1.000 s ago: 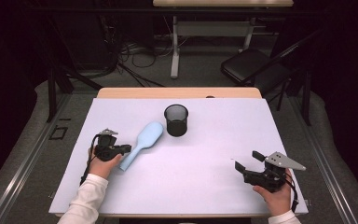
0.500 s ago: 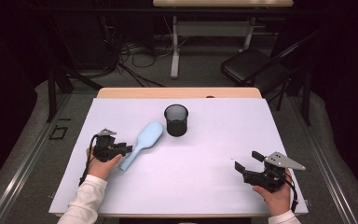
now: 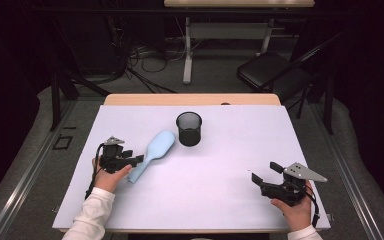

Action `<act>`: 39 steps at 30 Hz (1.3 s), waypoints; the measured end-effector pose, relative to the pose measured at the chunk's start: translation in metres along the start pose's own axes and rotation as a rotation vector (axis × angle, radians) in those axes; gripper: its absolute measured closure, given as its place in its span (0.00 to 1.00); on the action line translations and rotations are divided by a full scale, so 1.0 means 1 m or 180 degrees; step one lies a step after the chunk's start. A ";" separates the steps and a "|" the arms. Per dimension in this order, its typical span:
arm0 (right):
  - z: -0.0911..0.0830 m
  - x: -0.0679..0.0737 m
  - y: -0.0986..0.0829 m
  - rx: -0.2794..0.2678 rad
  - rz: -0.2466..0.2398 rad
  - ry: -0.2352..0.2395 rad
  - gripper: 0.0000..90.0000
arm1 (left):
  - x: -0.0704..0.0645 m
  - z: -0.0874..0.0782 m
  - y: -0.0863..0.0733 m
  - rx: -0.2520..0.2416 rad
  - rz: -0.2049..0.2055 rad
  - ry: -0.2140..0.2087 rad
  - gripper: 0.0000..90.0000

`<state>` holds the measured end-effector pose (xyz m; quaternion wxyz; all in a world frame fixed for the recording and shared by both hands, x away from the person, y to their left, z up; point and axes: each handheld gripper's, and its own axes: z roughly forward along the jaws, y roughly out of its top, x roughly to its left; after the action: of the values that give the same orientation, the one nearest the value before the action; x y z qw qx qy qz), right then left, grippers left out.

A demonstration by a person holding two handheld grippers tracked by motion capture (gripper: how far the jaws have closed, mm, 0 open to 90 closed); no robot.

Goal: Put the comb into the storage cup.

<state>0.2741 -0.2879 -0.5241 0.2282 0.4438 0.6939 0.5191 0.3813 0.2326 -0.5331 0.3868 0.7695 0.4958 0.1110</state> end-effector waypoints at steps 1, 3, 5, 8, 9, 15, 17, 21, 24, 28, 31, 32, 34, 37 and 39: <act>0.000 0.000 0.000 0.0000 0.0000 0.0000 0.16 | 0.000 0.000 0.000 0.0000 0.0000 0.0000 0.47; 0.000 0.000 0.000 0.0005 -0.0002 0.0003 0.16 | -0.001 -0.001 0.001 -0.0018 0.0046 0.0013 0.47; 0.000 0.000 0.000 0.0006 -0.0001 0.0005 0.16 | -0.002 -0.002 0.002 -0.0027 0.0057 -0.0019 0.47; 0.001 0.000 0.000 -0.0002 0.0000 0.0008 0.16 | -0.004 -0.003 0.003 -0.0053 0.0086 -0.0001 0.47; 0.001 0.000 0.000 0.0003 0.0000 0.0007 0.16 | -0.004 -0.003 0.003 -0.0053 0.0086 -0.0001 0.46; 0.001 0.000 0.000 0.0005 -0.0011 0.0010 0.16 | -0.006 -0.003 0.003 -0.0140 0.0132 0.0003 0.39; 0.000 0.000 0.000 0.0014 -0.0019 0.0013 0.16 | -0.006 -0.002 0.003 -0.0156 0.0144 -0.0052 0.36; 0.001 0.000 0.000 0.0016 -0.0018 0.0012 0.16 | -0.006 0.003 0.004 -0.0092 0.0131 -0.0192 0.29; 0.001 0.000 0.000 0.0012 -0.0035 0.0014 0.16 | -0.009 0.004 0.004 -0.0104 0.0171 -0.0117 0.25; 0.001 0.001 0.000 0.0016 -0.0026 0.0022 0.16 | -0.012 0.004 0.005 -0.0118 0.0177 -0.0081 0.21; 0.001 0.001 0.000 0.0019 -0.0032 0.0019 0.16 | -0.014 0.006 0.006 -0.0091 0.0158 -0.0078 0.17; 0.001 0.001 0.000 0.0018 -0.0032 0.0019 0.16 | -0.015 0.006 0.007 -0.0104 0.0159 -0.0076 0.17; 0.000 0.001 0.000 0.0014 -0.0044 0.0013 0.16 | -0.015 0.007 0.007 -0.0102 0.0169 -0.0075 0.11; 0.000 0.001 0.000 0.0021 -0.0040 0.0013 0.16 | -0.020 0.010 0.011 -0.0046 0.0172 -0.0065 0.05; 0.000 0.001 0.000 0.0016 -0.0030 0.0011 0.16 | -0.021 0.011 0.013 -0.0036 0.0184 -0.0060 0.05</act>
<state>0.2736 -0.2869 -0.5241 0.2283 0.4402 0.6977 0.5170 0.3855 0.2069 -0.5268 0.3925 0.7824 0.4691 0.1177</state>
